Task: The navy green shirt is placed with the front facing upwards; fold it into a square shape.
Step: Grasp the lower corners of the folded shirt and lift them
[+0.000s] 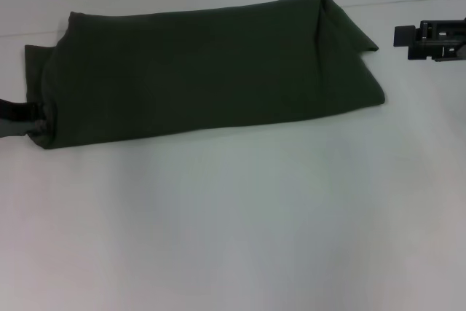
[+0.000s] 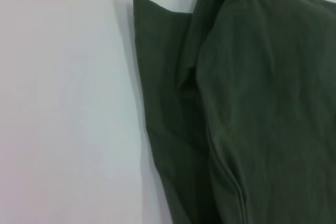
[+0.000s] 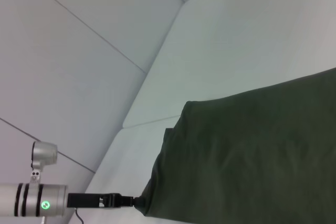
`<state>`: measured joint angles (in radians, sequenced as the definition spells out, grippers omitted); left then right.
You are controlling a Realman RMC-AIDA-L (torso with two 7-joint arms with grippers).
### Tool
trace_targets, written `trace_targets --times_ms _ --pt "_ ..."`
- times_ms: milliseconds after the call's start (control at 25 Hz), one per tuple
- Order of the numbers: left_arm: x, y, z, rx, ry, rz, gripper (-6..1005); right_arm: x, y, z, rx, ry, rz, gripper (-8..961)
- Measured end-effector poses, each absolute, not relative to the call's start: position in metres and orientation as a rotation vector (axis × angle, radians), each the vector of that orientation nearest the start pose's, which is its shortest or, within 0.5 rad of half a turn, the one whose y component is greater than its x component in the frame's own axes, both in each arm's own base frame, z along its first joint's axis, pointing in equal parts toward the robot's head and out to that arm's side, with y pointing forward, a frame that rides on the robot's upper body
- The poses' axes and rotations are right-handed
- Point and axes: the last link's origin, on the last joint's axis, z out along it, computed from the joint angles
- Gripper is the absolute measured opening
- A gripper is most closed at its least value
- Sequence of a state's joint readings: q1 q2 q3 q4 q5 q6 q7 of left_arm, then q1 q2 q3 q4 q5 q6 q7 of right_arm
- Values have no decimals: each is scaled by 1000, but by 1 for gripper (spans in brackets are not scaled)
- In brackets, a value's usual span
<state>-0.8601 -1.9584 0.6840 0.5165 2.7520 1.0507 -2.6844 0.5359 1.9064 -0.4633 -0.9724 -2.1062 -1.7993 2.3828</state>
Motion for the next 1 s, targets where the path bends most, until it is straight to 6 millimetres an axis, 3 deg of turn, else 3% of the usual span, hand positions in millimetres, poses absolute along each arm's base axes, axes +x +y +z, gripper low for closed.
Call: trace_targets --times_ms 280,560,720,1000 --pt "-290 431 30 -1916 -1693 33 -1 283 341 145 -2259 1597 639 911" --pt "-285 432 32 -1928 -1696 20 -2 307 358 129 -2139 1657 395 910" --pt "-282 433 32 -1938 -1697 22 -2 306 371 117 -2124 1659 284 909" --pt "-278 434 33 -1950 -1694 23 -1 292 400 103 -2080 1583 244 909"
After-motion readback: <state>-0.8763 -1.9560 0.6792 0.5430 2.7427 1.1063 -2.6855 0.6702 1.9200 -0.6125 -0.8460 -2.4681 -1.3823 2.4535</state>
